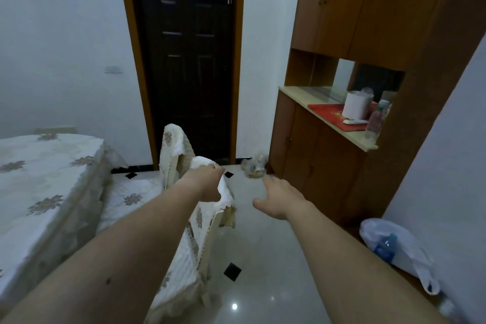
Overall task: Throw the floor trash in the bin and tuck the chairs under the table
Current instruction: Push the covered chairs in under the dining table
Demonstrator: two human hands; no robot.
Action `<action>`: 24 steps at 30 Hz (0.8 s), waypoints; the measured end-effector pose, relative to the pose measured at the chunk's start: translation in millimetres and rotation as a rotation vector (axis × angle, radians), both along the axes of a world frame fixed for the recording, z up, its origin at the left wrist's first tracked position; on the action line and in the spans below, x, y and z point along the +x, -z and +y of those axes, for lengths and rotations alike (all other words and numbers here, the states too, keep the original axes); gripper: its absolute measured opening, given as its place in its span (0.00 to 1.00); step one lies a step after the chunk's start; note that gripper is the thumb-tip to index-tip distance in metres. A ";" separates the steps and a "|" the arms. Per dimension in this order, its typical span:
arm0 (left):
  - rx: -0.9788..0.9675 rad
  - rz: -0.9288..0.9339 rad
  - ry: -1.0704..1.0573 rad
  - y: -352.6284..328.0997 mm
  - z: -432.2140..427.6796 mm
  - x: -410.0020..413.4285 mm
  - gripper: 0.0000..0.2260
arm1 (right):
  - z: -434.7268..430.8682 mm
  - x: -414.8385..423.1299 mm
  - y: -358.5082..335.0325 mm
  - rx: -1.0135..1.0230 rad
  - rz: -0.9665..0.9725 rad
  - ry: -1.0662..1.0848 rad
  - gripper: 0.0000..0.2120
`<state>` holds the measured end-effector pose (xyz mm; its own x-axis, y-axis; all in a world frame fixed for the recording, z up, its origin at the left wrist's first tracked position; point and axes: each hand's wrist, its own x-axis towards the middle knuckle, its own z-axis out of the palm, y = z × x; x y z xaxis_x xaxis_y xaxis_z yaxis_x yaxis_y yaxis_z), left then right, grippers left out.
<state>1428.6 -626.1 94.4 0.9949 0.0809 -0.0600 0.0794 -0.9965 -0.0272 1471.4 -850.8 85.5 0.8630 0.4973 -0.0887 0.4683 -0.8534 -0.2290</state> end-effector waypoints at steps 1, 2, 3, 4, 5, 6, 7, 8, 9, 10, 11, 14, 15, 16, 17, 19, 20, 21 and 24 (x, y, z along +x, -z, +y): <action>-0.012 -0.012 -0.016 -1.6 -7.2 13.1 0.34 | -5.8 17.8 -0.9 -0.014 -0.005 -0.022 0.37; -0.026 -0.020 -0.038 -2.7 -14.1 26.3 0.35 | -11.4 35.7 -2.6 -0.033 -0.005 -0.038 0.39; -0.039 -0.026 -0.067 -3.5 -21.3 39.2 0.35 | -17.0 54.6 -4.2 -0.047 -0.011 -0.057 0.39; -0.051 -0.031 -0.099 -3.7 -28.3 52.1 0.36 | -22.5 73.5 -6.5 -0.055 -0.013 -0.074 0.39; -0.063 -0.036 -0.133 -4.1 -35.4 64.1 0.37 | -27.7 91.6 -9.1 -0.055 -0.016 -0.096 0.39; -0.074 -0.036 -0.165 -4.5 -42.2 75.8 0.38 | -32.6 108.4 -12.2 -0.055 -0.014 -0.119 0.38; -0.080 -0.032 -0.190 -5.1 -49.0 86.8 0.38 | -37.4 123.9 -14.7 -0.057 -0.013 -0.148 0.37; -0.081 -0.027 -0.211 -5.2 -55.4 97.3 0.38 | -41.8 137.9 -17.1 -0.061 -0.009 -0.173 0.37; -0.081 -0.024 -0.230 -5.2 -61.3 107.5 0.37 | -45.5 152.7 -18.5 -0.066 -0.005 -0.199 0.38; -0.082 -0.024 -0.244 -5.5 -66.9 117.0 0.36 | -48.7 167.5 -19.5 -0.071 -0.004 -0.217 0.39; -0.083 -0.025 -0.254 -5.7 -71.5 126.3 0.34 | -51.1 183.2 -19.2 -0.069 -0.004 -0.232 0.40; -0.096 -0.021 -0.304 -5.3 -81.1 151.6 0.31 | -53.6 229.0 -12.5 -0.043 0.014 -0.266 0.39; -0.097 -0.020 -0.321 -4.8 -83.0 159.5 0.32 | -53.8 240.3 -11.5 -0.038 0.019 -0.282 0.39; -0.100 -0.016 -0.340 -4.0 -83.9 167.1 0.33 | -53.4 250.4 -10.4 -0.038 0.026 -0.296 0.39; -0.102 -0.016 -0.354 -3.0 -84.0 174.5 0.33 | -52.8 258.5 -10.4 -0.041 0.027 -0.314 0.39; -0.100 -0.019 -0.376 -0.4 -82.6 189.8 0.32 | -49.1 276.2 -9.4 -0.054 0.029 -0.338 0.37; -0.098 -0.017 -0.388 1.0 -81.2 197.2 0.32 | -46.3 285.2 -8.3 -0.057 0.031 -0.346 0.36; -0.095 -0.015 -0.398 2.7 -79.3 204.3 0.32 | -42.6 293.9 -6.5 -0.059 0.033 -0.351 0.36; -0.098 -0.004 -0.449 9.8 -68.9 227.4 0.30 | -26.9 320.0 0.6 -0.064 0.038 -0.372 0.36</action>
<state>1656.0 -695.0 84.7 0.8630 0.4980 -0.0854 0.5036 -0.8614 0.0660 1791.4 -877.7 84.9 0.6197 0.7688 -0.1581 0.7413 -0.6394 -0.2038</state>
